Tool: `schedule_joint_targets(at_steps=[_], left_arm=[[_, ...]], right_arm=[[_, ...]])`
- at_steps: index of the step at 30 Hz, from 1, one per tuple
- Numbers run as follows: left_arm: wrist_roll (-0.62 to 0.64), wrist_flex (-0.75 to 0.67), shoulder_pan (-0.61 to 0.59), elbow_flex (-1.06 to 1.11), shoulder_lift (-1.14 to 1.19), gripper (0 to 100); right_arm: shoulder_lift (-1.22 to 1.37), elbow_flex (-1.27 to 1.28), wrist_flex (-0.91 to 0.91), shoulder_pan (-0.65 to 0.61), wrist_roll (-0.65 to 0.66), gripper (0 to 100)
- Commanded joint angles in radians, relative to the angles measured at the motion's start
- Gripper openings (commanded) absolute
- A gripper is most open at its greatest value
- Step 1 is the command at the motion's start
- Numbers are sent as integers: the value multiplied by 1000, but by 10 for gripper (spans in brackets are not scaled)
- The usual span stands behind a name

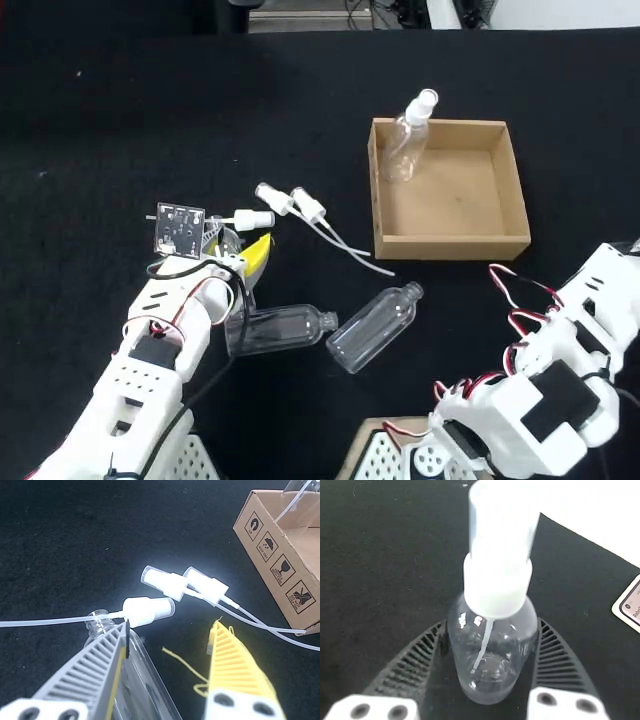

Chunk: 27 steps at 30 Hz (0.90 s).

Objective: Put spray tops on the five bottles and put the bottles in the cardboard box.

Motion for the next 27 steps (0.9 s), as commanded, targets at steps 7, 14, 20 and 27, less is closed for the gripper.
schedule_joint_targets(at_steps=[7, 14, 20, 27], left_arm=[[6, -25, 8, -15, -14, 253], [6, -25, 8, -15, -14, 253], [6, -25, 8, -15, -14, 253], [6, -25, 8, -15, -14, 253]], right_arm=[[-64, 48, -31, 17, -3, 214], [-64, 42, -29, 11, -3, 390], [-61, -10, -26, 11, -3, 396], [-62, -38, -26, -23, -3, 396]])
